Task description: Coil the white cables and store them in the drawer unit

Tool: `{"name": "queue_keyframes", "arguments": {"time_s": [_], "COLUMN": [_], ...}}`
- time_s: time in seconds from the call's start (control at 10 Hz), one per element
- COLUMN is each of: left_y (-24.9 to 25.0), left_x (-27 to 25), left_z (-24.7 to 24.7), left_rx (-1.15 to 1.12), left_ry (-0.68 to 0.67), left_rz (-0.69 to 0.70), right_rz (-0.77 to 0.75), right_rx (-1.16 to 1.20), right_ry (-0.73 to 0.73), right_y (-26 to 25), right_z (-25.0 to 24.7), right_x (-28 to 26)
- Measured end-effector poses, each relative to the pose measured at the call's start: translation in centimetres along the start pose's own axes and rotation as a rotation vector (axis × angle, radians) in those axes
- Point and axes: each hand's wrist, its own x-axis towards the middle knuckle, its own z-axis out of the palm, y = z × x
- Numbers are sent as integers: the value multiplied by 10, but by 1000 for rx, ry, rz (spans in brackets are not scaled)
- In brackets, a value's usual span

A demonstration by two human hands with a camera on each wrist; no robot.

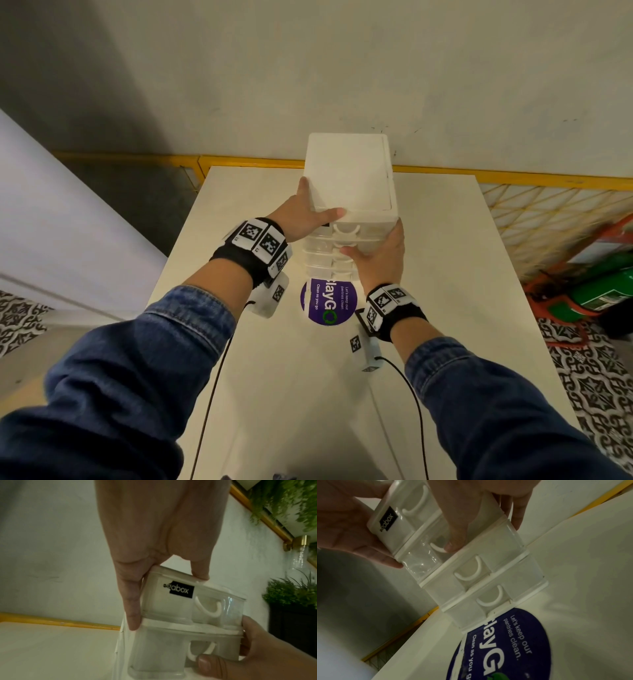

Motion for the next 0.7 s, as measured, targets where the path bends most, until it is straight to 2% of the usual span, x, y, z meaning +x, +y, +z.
{"name": "queue_keyframes", "arguments": {"time_s": [0.4,0.5,0.6,0.7], "left_y": [-3,-3,-9,-28], "left_x": [-6,-14,-24,-55], "left_z": [1,4,2,5], "left_rx": [-64,-141,-243,-155], "left_ry": [2,22,61,100], "left_rz": [-40,-62,-68,-101], "right_rz": [-28,-37,20,103], "right_rx": [-66,-96,-158,-267], "right_ry": [-130,-222,-341,-543], "right_y": [4,0,4,21], "right_z": [-17,-24,-37,-68], "right_x": [-3,-8,-13,-36]}}
